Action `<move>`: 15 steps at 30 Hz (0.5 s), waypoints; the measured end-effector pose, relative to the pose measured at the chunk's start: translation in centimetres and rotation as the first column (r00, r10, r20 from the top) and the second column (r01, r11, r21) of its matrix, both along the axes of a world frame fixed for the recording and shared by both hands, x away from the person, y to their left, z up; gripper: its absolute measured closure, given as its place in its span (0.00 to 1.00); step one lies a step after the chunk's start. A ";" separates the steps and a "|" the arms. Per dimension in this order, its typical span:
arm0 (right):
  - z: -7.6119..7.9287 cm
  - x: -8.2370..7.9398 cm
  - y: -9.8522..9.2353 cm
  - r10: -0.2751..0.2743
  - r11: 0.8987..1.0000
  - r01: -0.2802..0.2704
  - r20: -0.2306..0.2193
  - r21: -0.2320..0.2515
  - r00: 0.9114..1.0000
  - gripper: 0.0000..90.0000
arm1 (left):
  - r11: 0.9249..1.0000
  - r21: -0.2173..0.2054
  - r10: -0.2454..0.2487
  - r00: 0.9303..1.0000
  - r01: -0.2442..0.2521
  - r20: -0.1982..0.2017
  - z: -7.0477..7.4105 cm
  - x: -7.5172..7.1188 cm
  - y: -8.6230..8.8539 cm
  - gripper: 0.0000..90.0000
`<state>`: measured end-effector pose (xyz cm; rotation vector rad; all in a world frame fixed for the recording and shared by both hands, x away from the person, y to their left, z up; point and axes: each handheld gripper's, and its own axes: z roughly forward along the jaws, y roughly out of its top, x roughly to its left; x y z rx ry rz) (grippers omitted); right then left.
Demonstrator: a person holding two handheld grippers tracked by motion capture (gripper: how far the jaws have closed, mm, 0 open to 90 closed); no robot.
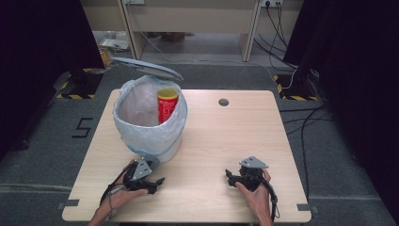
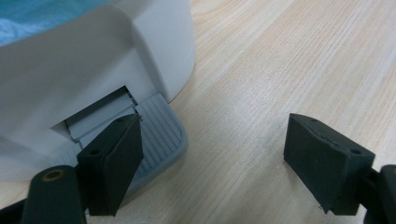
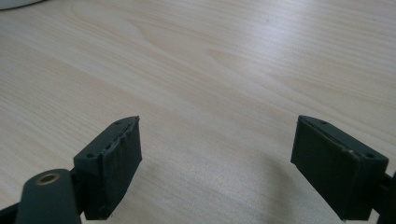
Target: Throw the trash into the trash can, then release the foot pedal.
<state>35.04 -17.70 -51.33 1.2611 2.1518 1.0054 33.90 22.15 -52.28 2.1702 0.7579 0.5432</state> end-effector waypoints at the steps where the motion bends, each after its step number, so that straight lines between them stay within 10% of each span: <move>1: 0.0 0.0 0.0 0.000 1.000 0.000 -0.001 -0.001 1.000 0.18 | 1.000 0.000 0.000 1.000 0.000 0.000 0.0 0.0 0.0 0.21; 15: -0.4 0.0 -0.2 -0.012 0.999 0.009 -0.059 -0.041 0.998 0.17 | 1.000 0.001 0.001 1.000 -0.001 -0.005 0.0 0.0 0.0 0.21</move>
